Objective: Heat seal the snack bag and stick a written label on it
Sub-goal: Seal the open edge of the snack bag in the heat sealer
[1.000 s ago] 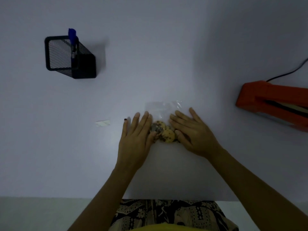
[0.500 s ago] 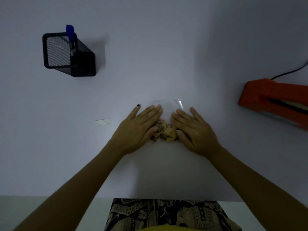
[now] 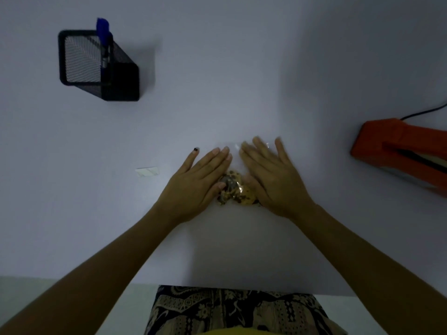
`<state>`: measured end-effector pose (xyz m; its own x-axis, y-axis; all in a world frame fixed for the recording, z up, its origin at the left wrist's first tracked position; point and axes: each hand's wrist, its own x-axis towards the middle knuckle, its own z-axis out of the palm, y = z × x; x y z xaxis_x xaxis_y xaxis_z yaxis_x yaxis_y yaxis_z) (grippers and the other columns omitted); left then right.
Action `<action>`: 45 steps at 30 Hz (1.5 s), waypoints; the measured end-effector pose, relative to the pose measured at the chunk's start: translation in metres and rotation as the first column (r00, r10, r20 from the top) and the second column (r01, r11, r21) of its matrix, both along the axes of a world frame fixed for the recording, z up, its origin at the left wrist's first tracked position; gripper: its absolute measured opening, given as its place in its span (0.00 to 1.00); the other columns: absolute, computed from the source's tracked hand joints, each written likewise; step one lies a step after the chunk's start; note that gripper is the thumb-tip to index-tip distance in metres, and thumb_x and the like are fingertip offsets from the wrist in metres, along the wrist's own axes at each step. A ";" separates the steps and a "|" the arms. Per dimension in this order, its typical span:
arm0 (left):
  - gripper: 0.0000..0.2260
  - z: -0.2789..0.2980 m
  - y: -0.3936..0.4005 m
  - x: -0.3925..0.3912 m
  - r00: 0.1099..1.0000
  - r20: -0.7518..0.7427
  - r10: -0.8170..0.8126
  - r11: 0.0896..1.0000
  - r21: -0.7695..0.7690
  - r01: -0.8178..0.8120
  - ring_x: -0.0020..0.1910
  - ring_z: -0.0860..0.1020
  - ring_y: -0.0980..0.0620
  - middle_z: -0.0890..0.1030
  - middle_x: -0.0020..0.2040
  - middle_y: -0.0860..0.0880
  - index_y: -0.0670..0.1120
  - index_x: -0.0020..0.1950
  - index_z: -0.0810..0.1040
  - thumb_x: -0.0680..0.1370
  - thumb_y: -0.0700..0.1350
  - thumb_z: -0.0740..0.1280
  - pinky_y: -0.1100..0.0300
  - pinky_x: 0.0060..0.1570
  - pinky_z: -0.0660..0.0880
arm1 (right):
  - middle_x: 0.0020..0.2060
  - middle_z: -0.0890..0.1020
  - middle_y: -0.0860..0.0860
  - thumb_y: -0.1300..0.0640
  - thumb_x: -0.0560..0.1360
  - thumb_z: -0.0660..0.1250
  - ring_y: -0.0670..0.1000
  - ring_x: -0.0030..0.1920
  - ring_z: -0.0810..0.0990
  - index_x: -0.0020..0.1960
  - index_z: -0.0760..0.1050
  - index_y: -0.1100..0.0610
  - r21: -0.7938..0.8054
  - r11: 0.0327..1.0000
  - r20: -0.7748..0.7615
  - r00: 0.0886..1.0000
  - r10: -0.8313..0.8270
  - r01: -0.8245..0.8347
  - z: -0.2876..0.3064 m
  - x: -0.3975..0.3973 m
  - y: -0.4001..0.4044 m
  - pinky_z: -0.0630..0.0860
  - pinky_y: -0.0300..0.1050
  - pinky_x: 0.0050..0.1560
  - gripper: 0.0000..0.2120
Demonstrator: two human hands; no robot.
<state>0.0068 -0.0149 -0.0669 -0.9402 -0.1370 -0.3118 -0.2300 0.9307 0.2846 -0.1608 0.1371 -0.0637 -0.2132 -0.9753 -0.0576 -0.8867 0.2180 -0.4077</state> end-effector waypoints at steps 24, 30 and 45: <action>0.17 0.010 0.013 -0.024 0.921 -0.336 0.196 0.980 0.044 -0.193 0.64 0.76 0.46 0.79 0.63 0.44 0.41 0.62 0.78 0.83 0.47 0.54 0.47 0.71 0.61 | 0.77 0.55 0.57 0.47 0.73 0.71 0.50 0.77 0.48 0.68 0.67 0.58 0.035 0.776 0.361 0.716 -0.598 0.630 -0.006 0.005 0.002 0.41 0.51 0.77 0.29; 0.21 0.011 0.007 -0.065 0.844 -0.266 0.465 0.882 0.058 -0.468 0.44 0.73 0.50 0.75 0.44 0.48 0.46 0.46 0.75 0.71 0.64 0.68 0.59 0.45 0.61 | 0.77 0.53 0.59 0.41 0.70 0.71 0.54 0.78 0.47 0.61 0.68 0.56 0.065 0.766 0.269 0.728 -0.630 0.639 -0.004 0.000 0.002 0.36 0.58 0.73 0.27; 0.18 0.017 0.019 -0.049 0.717 -0.148 0.681 0.732 0.132 -0.668 0.37 0.71 0.52 0.73 0.35 0.52 0.48 0.38 0.70 0.75 0.61 0.66 0.58 0.42 0.61 | 0.76 0.56 0.60 0.40 0.71 0.70 0.54 0.78 0.50 0.44 0.69 0.58 0.047 0.760 0.211 0.737 -0.642 0.649 -0.009 -0.002 0.009 0.40 0.56 0.75 0.21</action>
<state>-0.0419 0.0042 -0.0501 -0.6447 -0.7417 -0.1849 -0.7303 0.5263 0.4355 -0.1626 0.1464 -0.0722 -0.7787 -0.6099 -0.1472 -0.4343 0.6933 -0.5751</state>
